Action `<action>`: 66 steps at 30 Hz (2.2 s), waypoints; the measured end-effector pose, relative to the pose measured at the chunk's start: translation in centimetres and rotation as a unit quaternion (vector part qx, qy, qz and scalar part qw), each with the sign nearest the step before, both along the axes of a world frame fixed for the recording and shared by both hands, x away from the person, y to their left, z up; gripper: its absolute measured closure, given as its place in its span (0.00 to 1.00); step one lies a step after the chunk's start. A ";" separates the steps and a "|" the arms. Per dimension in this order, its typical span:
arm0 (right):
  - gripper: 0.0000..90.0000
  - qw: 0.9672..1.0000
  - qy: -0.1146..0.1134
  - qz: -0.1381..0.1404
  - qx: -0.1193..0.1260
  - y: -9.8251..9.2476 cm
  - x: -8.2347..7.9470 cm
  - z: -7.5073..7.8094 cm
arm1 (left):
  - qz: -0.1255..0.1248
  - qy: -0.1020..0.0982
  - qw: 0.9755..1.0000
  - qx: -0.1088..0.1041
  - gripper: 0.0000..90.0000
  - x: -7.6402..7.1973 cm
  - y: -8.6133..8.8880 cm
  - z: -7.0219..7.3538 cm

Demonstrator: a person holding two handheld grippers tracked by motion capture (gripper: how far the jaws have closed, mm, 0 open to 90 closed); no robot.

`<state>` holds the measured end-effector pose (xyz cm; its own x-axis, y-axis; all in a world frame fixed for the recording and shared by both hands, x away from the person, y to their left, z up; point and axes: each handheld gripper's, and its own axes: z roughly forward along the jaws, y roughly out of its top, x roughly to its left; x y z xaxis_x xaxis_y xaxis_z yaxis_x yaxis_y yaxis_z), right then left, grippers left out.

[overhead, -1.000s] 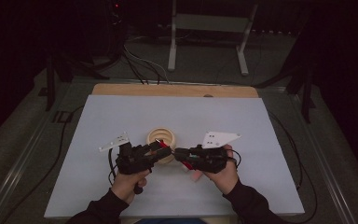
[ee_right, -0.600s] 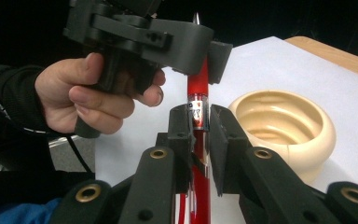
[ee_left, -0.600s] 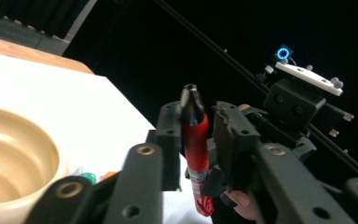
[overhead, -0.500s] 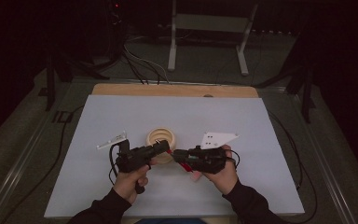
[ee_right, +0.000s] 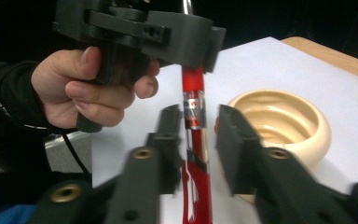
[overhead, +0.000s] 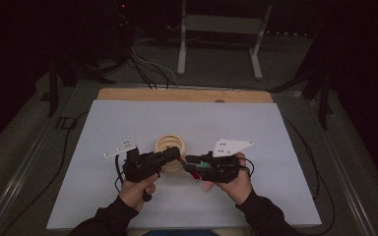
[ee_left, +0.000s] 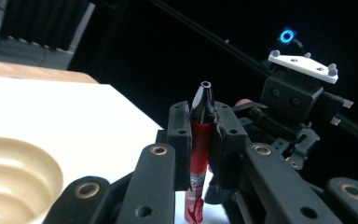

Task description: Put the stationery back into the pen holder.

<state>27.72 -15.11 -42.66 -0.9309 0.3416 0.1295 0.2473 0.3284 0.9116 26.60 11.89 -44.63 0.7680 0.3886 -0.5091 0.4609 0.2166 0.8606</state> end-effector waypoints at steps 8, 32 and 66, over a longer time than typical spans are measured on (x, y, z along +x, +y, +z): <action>0.42 0.999 -0.014 -0.039 0.014 -1.5 0.4 0.0 | 0.015 -0.024 0.999 0.017 0.90 0.6 0.7 1.6; 0.02 0.995 -0.008 -0.093 0.042 -6.4 0.8 -1.0 | 0.039 -0.055 0.996 0.062 0.90 2.8 2.2 5.4; 0.02 0.988 -0.024 -0.147 0.040 -9.6 0.5 -3.1 | 0.102 -0.038 0.982 0.157 0.90 6.0 4.2 3.7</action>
<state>28.23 -24.75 -45.72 -0.7990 0.5879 0.1259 0.2773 0.1745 0.9448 32.65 16.10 -40.92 0.6892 0.6664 -0.2844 0.3675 0.0168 0.9299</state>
